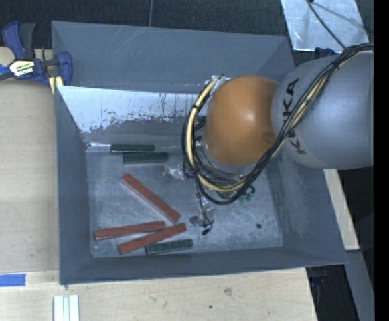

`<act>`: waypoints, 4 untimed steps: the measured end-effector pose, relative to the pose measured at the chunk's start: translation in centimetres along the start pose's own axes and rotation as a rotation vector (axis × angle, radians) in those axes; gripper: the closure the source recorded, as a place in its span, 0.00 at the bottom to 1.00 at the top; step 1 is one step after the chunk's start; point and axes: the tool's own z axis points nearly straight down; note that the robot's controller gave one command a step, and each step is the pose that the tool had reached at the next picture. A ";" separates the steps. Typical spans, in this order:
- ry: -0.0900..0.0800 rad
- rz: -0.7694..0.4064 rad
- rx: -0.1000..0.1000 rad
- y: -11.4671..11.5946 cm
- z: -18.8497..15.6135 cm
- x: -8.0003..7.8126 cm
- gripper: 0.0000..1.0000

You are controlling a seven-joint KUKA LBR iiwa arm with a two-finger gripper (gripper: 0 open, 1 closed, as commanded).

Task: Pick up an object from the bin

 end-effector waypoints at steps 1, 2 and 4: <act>0.003 0.048 -0.003 2.8 6.0 -0.4 0.00; -0.002 0.049 0.000 2.6 5.7 -0.5 1.00; 0.000 -0.101 0.000 -1.7 7.2 -1.2 0.00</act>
Offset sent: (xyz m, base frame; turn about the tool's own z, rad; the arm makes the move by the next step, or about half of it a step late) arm -0.0081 0.0254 -0.0579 0.0499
